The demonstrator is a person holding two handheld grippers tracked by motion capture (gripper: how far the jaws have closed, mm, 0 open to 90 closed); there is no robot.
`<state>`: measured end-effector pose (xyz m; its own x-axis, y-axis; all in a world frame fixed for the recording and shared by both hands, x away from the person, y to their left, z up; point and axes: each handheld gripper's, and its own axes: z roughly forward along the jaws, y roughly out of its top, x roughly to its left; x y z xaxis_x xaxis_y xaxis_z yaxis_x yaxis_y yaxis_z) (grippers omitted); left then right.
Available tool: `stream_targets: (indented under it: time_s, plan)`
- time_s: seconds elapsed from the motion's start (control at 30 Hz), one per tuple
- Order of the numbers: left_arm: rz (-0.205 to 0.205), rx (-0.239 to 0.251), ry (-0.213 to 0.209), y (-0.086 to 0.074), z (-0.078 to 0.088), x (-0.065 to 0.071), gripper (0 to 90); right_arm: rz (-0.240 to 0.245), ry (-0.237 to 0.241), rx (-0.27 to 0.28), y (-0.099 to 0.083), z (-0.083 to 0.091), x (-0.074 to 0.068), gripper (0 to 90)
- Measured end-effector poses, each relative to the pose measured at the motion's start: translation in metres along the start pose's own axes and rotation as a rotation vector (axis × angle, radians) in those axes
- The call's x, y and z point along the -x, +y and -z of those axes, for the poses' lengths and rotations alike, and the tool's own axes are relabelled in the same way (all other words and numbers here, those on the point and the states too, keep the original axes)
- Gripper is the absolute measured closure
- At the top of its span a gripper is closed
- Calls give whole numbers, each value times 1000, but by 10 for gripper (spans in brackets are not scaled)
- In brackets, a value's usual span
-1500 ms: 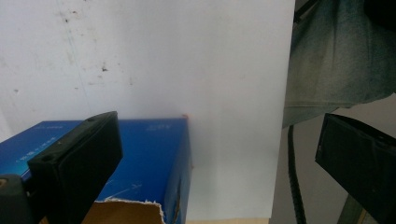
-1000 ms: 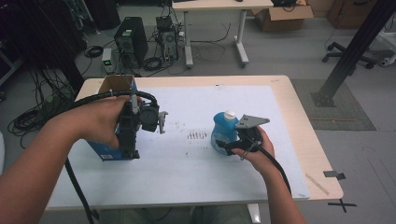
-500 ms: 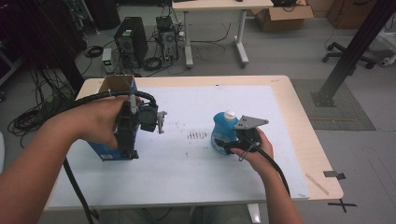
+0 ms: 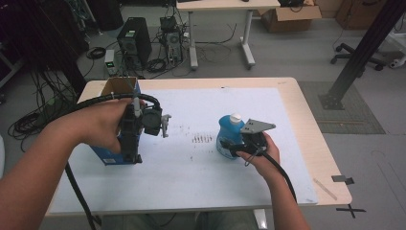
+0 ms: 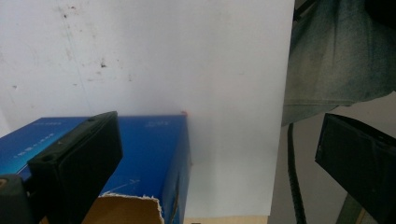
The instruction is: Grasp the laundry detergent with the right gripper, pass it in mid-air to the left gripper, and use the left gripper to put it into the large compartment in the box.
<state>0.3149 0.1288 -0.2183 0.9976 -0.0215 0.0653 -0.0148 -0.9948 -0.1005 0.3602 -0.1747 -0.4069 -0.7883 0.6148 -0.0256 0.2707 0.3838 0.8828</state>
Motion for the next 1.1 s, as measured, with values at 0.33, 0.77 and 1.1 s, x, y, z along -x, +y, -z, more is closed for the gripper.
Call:
stream_targets:
  time_s: [0.33, 0.77, 1.1]
  plan:
    - [3, 0, 5, 0, -1, 0, 13, 9, -9, 6, -2, -1, -1, 375]
    - [3, -2, 5, 2, 0, 0, 13, 6, -2, 31, -5, -2, -1, 455]
    - [9, 6, 7, 3, 6, -1, 13, 64, 48, 17, 15, 11, -4, 461]
